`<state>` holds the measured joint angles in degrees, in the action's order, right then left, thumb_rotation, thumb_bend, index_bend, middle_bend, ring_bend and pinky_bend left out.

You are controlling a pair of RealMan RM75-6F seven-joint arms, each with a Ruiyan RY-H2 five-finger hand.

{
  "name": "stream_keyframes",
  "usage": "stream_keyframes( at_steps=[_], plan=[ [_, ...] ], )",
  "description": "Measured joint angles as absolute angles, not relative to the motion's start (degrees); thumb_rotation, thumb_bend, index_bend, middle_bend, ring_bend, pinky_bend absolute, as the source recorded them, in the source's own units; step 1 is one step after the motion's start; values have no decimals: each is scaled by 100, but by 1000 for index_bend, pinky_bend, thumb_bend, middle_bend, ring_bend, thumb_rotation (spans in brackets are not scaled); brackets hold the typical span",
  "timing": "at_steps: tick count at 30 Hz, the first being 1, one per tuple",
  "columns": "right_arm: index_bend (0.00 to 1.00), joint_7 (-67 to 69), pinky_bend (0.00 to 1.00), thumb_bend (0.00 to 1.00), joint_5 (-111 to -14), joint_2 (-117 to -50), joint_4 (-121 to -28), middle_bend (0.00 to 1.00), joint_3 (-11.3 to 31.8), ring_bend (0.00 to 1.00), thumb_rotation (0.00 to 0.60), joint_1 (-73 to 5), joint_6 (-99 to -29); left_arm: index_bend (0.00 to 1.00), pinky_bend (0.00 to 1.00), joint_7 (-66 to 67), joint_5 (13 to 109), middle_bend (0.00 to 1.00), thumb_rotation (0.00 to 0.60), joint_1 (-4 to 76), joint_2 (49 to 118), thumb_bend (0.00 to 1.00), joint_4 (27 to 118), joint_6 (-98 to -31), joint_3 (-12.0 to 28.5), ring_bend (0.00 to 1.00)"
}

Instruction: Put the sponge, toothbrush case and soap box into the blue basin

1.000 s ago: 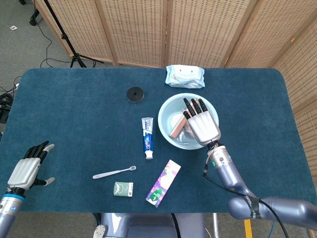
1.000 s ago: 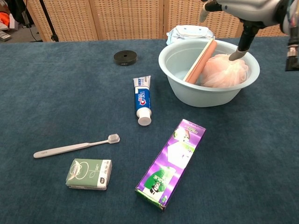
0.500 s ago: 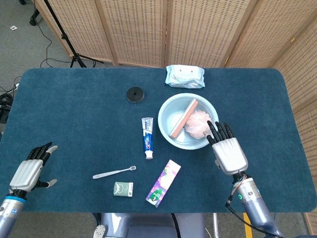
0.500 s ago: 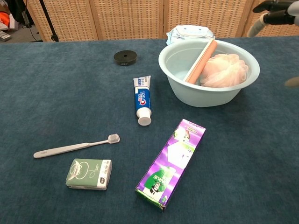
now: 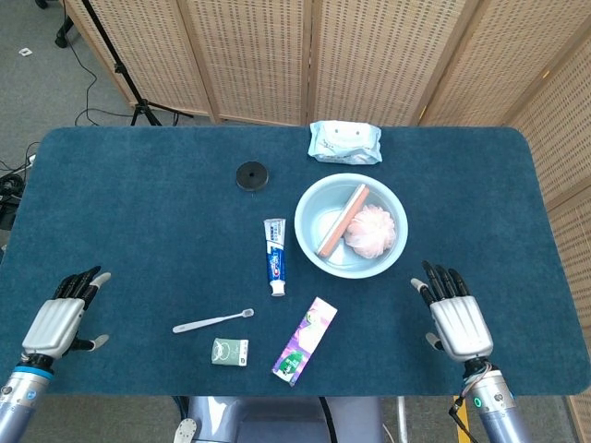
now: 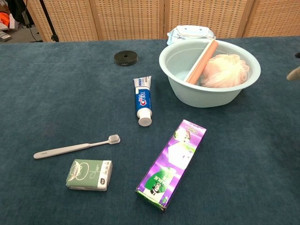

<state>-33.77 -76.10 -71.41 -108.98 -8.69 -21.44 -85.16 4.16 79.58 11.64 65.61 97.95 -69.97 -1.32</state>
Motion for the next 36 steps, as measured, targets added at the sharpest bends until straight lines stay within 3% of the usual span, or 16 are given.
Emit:
stream_keyframes(
  at_steps=[15, 20, 36],
  plan=[
    [178, -2586, 80, 105, -8494, -7440, -9902, 0, -992, 0, 600, -1358, -8847, 0, 40, 512, 8091, 0, 600, 1118, 6714, 158, 9791, -7158, -153, 0],
    [5, -2448, 33, 105, -8538, -7495, -9725, 0, -860, 0, 600, -1231, -8793, 0, 40, 504, 8177, 0, 600, 1103, 6726, 158, 9801, -7205, -175, 0],
    [0, -2306, 19, 105, -8671, -7235, -9847, 0, -543, 0, 600, -926, -8812, 0, 40, 490, 8340, 0, 600, 1068, 6637, 158, 9992, -7288, -230, 0]
  ],
)
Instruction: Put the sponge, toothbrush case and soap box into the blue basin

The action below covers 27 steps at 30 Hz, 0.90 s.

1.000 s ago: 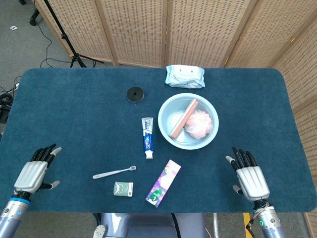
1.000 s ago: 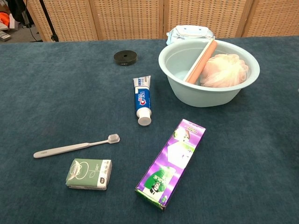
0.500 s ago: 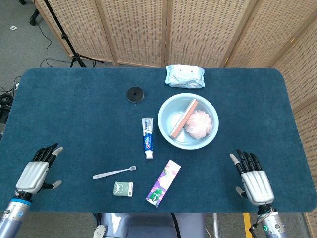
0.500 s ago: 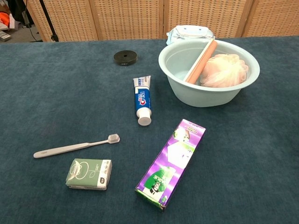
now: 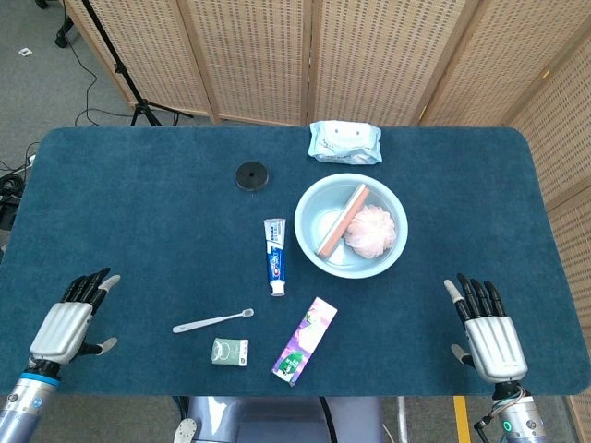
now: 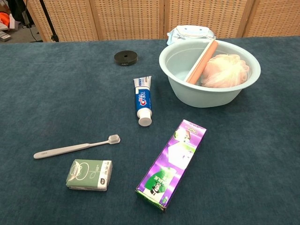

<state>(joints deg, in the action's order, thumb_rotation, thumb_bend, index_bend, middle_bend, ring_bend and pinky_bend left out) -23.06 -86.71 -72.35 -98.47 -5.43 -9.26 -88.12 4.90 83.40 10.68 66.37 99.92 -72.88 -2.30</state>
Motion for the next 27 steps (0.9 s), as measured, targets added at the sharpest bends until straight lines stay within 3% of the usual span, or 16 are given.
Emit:
stream_keyframes(
  at_steps=[12, 18, 27],
  plan=[
    [0, -2245, 19, 105, -8713, -7143, -9934, 0, -400, 0, 600, -824, -8675, 1, 40, 668, 8132, 0, 600, 1240, 6424, 160, 10407, -7031, -146, 0],
    [0, -2217, 19, 105, -8736, -7116, -9949, 0, -339, 0, 600, -778, -8610, 58, 40, 839, 7915, 0, 600, 1379, 6343, 163, 10697, -6720, -137, 0],
    [0, -2185, 19, 105, -8752, -7061, -9994, 0, -260, 0, 600, -727, -8542, 61, 40, 1218, 7674, 0, 600, 1806, 6219, 165, 11261, -6110, -87, 0]
  ],
)
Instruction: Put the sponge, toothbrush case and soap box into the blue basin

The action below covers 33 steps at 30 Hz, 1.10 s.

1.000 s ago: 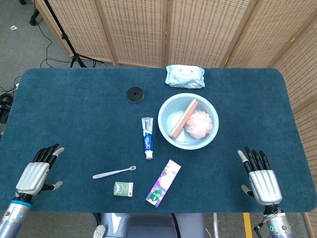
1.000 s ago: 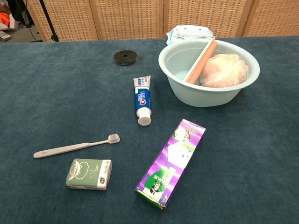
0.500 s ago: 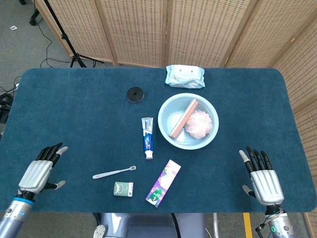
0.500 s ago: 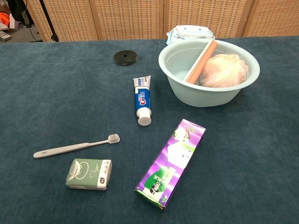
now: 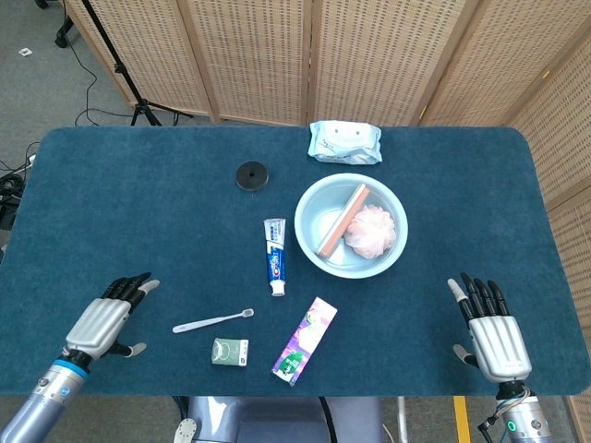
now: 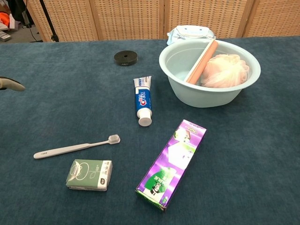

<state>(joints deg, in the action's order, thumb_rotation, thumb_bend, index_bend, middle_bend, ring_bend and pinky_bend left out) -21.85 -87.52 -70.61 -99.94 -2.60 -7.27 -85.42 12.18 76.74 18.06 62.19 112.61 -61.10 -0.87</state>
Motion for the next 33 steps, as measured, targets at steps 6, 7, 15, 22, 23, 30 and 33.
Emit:
stream_keyframes(
  at_steps=[6, 7, 15, 22, 23, 30, 33],
  plan=[
    [0, -2123, 19, 105, -8757, -7028, -10004, 0, -205, 0, 600, -697, -8511, 64, 40, 1658, 7358, 0, 600, 2160, 6309, 167, 11534, -5687, -50, 0],
    [0, -2108, 19, 105, -8751, -7020, -10003, 0, -192, 0, 600, -693, -8503, 64, 40, 1739, 7303, 0, 600, 2226, 6363, 167, 11564, -5614, -51, 0],
    [0, -2016, 19, 105, -8706, -6977, -9990, 0, -99, 0, 600, -655, -8487, 72, 40, 2143, 6959, 0, 600, 2574, 6675, 169, 11646, -5259, -113, 0],
    [0, -2011, 19, 105, -8678, -6959, -10006, 0, -45, 0, 600, -632, -8454, 116, 40, 2289, 6677, 0, 600, 2790, 6947, 173, 11587, -5138, -130, 0],
    [0, -2013, 19, 105, -8675, -6957, -10008, 0, -38, 0, 600, -631, -8451, 118, 40, 2313, 6648, 0, 600, 2812, 6985, 173, 11576, -5133, -131, 0],
    [0, -2017, 20, 105, -8655, -6940, -10033, 0, 4, 0, 600, -605, -8437, 159, 40, 2561, 6410, 0, 600, 2984, 7324, 179, 11479, -5135, -169, 0],
    [0, -2006, 19, 105, -8636, -6927, -10037, 0, 25, 0, 600, -595, -8434, 177, 40, 2645, 6306, 0, 600, 3070, 7486, 185, 11422, -5127, -179, 0]
  ],
)
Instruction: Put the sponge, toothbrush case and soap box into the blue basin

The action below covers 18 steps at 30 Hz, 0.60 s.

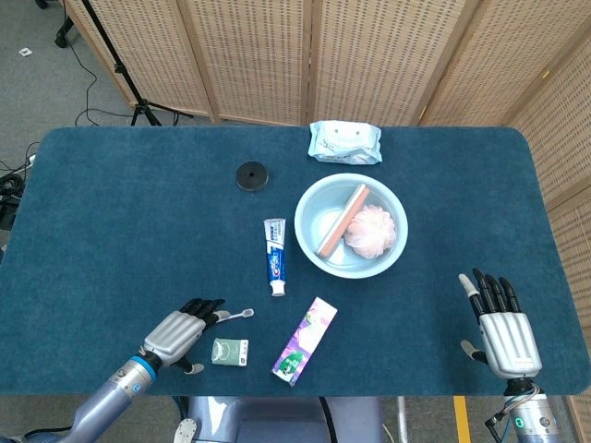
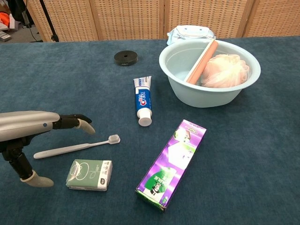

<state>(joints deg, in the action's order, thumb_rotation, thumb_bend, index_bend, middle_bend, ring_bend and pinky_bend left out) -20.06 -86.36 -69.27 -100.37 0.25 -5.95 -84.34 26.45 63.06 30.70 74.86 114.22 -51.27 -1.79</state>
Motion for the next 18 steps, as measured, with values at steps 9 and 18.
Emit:
stream_keyframes(
  at_steps=[9, 18],
  plan=[
    [0, -1955, 19, 105, -8583, -6875, -10043, 0, 91, 0, 600, -566, -8448, 213, 40, 2921, 5976, 0, 600, 3274, 7859, 195, 11302, -5173, -219, 0],
    [0, -1914, 19, 105, -8428, -6838, -10023, 0, 156, 0, 600, -557, -8388, 276, 40, 3124, 5705, 0, 600, 3354, 8230, 216, 11199, -5414, -217, 0]
  ],
)
